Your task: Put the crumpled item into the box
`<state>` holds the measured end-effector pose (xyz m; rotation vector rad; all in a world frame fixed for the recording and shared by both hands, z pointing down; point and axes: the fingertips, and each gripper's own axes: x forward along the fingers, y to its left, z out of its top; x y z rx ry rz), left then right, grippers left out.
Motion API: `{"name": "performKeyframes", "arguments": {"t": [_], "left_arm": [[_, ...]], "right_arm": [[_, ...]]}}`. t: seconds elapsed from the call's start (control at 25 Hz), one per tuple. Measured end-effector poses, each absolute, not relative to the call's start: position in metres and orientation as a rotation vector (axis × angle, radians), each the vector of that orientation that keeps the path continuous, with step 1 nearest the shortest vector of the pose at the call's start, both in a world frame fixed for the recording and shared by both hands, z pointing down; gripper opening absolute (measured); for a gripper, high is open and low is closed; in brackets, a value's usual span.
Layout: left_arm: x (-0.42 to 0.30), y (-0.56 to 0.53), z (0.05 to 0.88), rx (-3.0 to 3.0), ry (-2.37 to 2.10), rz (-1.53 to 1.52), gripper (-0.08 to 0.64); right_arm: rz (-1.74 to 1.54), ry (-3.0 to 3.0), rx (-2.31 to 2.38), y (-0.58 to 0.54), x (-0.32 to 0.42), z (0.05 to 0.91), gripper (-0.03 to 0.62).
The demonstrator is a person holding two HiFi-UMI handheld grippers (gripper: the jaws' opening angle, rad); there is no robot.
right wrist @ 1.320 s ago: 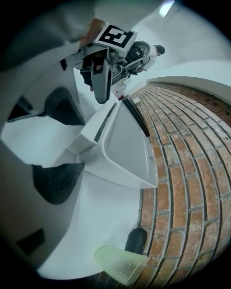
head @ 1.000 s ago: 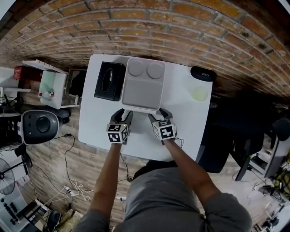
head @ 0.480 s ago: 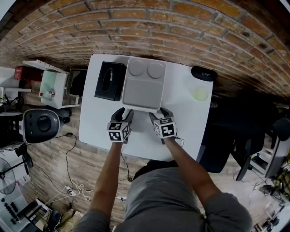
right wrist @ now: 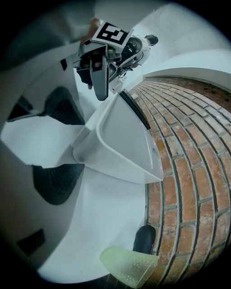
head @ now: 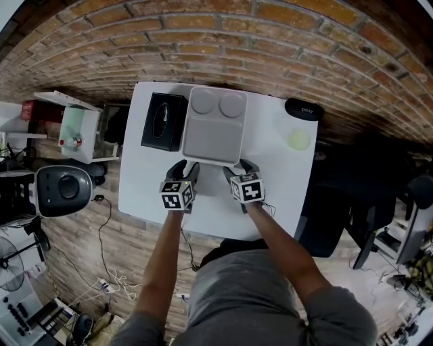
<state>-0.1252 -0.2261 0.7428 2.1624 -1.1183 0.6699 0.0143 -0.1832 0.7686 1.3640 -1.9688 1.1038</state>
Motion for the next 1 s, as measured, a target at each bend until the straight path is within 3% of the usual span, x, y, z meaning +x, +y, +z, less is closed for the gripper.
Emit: {"name": "performKeyframes", "arguments": {"t": [1.0], "left_arm": [[-0.137, -0.185, 0.704, 2.204, -1.21, 0.548, 0.187]], "right_arm": [[0.924, -2.033, 1.405, -0.162, 0.024, 0.723, 0.285]]}}
